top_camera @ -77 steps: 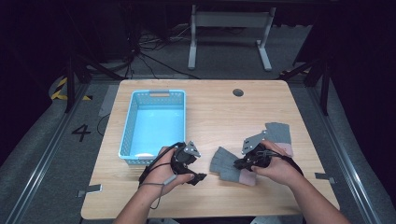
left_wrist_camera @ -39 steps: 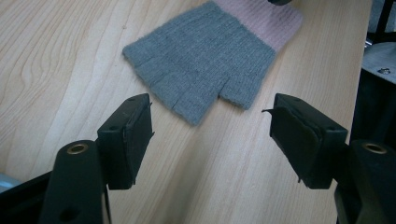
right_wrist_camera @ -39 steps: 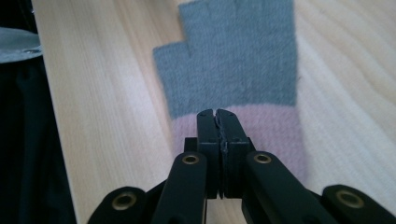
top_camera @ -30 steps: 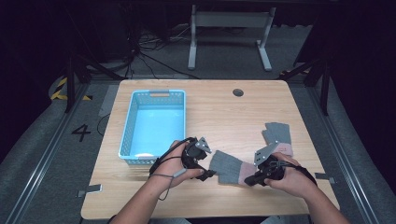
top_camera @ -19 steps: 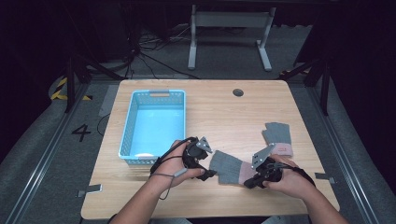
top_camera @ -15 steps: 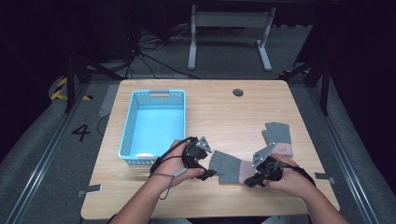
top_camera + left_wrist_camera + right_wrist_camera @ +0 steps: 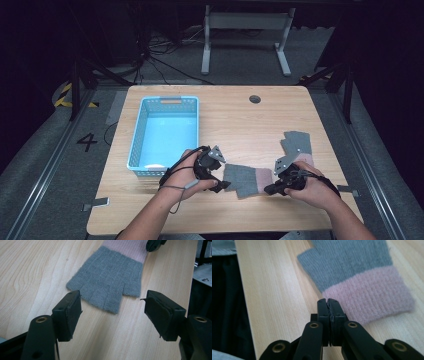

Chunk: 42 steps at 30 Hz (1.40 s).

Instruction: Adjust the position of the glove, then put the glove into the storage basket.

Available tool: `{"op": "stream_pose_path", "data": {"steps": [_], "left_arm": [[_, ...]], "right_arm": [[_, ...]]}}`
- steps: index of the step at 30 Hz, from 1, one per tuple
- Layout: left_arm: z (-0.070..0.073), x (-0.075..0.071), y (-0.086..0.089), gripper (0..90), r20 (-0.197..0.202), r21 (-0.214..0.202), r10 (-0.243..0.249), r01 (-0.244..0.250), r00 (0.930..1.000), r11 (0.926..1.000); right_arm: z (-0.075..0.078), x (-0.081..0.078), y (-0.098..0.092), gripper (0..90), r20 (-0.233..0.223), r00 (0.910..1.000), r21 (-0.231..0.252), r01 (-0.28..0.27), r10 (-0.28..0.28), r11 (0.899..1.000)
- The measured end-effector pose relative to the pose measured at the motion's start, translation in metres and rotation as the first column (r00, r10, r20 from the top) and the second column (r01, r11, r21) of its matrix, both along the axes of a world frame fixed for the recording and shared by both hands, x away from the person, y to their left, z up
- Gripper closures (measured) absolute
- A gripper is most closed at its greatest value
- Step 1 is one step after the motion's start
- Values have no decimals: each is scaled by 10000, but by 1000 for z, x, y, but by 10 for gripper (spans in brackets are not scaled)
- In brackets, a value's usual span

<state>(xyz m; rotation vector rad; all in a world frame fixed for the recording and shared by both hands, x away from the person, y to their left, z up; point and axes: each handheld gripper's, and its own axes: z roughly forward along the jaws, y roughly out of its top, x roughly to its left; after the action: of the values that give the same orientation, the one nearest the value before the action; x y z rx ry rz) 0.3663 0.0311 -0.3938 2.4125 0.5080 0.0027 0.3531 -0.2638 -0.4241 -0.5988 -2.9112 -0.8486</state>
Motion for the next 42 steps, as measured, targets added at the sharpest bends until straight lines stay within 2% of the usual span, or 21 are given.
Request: {"op": "stream_pose_path", "data": {"steps": [4, 6, 9, 11, 16, 18, 20, 23, 25, 26, 30, 31, 33, 34, 36, 39, 41, 42], "left_arm": [[1, 0, 1, 306, 10, -53, 96, -96, 10000, 9999], [1, 0, 2, 307, 29, -98, 169, -169, 9999, 9998], [2, 1, 3, 307, 9, -112, 224, -224, 9997, 9997], [2, 2, 4, 307, 32, -115, 254, -254, 9997, 9996], [2, 2, 5, 307, 3, -99, 290, -290, 9996, 9995], [2, 1, 5, 307, -17, -90, 320, -320, 9995, 9994], [3, 1, 5, 307, 30, -105, 306, -306, 9995, 9995], [2, 1, 7, 307, 9, -116, 351, -351, 9994, 9993], [2, 1, 8, 307, 18, -116, 422, -422, 9991, 9990], [2, 0, 9, 307, -1, -80, 466, -466, 9989, 9989], [2, -3, 13, 296, -186, -340, 763, -769, 9969, 9965], [2, -4, 14, 293, -163, -346, 797, -802, 9967, 9962], [1, -5, 16, 290, -221, -353, 1033, -1040, 9944, 9939], [0, -6, 17, 287, -255, -361, 1150, -1159, 9930, 9926], [-1, -6, 20, 287, -315, -390, 1305, -1317, 9909, 9905], [-1, -8, 25, 281, -184, -501, 1539, -1547, 9879, 9867], [0, -9, 27, 274, -136, -592, 1623, -1629, 9866, 9849], [0, -9, 28, 274, -140, -590, 1632, -1637, 9865, 9847]], "right_arm": [[13, 1, -7, 850, 385, 9973, 519, 612, -632, 9968], [18, 3, -12, 830, 533, 9919, 756, 1113, -1154, 9909], [25, 5, -21, 783, 813, 9767, 1099, 1890, -1984, 9758], [29, 6, -26, 750, 1220, 9626, 1328, 2256, -2418, 9651], [35, 10, -38, 701, 1323, 9299, 1862, 3169, -3433, 9300], [37, 12, -43, 694, 1314, 9119, 2008, 3596, -3889, 9112], [38, 13, -49, 675, 1314, 8879, 2119, 4093, -4409, 8875], [40, 16, -56, 653, 1307, 8594, 2248, 4599, -4943, 8590], [42, 19, -63, 642, 1264, 8300, 2372, 5064, -5432, 8290], [42, 20, -65, 636, 1270, 8203, 2396, 5202, -5577, 8197], [43, 25, -76, 614, 1558, 7695, 2347, 5802, -6193, 7800], [42, 27, -81, 603, 1570, 7544, 2353, 5982, -6374, 7660], [42, 31, -85, 597, 1554, 7306, 2335, 6268, -6649, 7434], [41, 34, -89, 589, 1606, 7126, 2309, 6456, -6829, 7279], [40, 38, -93, 582, 1630, 6938, 2264, 6657, -7015, 7111], [37, 45, -99, 566, 1530, 6668, 2192, 6968, -7294, 6830], [35, 49, -101, 554, 1488, 6541, 2167, 7101, -7416, 6699], [33, 52, -103, 541, 1450, 6445, 2157, 7199, -7507, 6597]]}}
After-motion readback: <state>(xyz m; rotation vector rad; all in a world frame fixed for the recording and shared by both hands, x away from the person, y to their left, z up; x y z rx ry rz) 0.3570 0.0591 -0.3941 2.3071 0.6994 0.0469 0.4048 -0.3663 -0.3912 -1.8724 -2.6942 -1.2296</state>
